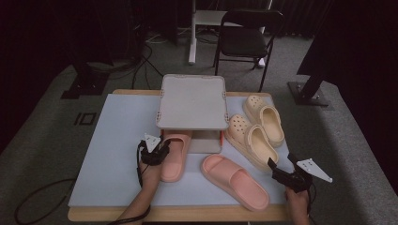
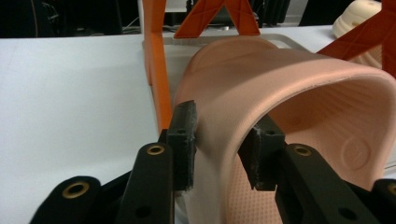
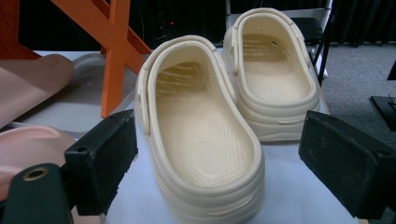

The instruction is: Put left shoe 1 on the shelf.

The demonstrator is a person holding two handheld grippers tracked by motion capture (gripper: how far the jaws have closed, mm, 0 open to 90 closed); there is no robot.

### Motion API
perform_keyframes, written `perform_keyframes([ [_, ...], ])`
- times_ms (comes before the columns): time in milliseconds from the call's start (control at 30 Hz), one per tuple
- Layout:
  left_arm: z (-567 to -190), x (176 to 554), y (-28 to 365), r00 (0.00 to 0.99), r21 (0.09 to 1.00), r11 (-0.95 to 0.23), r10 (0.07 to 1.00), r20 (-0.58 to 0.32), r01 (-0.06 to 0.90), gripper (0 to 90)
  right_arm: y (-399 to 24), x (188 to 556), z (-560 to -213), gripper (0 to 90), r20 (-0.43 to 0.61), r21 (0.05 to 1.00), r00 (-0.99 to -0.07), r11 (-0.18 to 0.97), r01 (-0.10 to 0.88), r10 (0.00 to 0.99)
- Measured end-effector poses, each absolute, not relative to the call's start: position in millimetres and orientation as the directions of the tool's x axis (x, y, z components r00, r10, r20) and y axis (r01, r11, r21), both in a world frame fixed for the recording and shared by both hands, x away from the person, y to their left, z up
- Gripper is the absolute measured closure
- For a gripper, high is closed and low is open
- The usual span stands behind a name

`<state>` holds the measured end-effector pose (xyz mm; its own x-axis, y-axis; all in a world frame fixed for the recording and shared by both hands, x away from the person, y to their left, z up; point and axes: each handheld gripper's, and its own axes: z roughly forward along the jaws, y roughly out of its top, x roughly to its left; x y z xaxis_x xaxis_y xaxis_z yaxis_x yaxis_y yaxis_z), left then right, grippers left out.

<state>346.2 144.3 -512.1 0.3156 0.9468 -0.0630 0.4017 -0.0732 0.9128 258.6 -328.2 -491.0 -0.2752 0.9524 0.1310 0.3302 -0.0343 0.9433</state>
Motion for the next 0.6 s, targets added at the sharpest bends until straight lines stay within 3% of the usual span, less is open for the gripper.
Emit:
perform_keyframes([
  [300, -502.7, 340.2, 153.9, 0.367, 0.907, -0.057, 0.924, -0.110, 0.416, 51.5, -326.7, 259.2, -492.1, 11.1, 0.129, 0.941, -0.281, -0.028, 0.336, 0.951],
  [600, -487.9, 313.4, 169.3, 0.433, 0.916, -0.074, 0.894, -0.115, 0.395, 48.3, -325.0, 258.9, -491.6, 11.0, 0.125, 0.942, -0.286, -0.023, 0.335, 0.950],
])
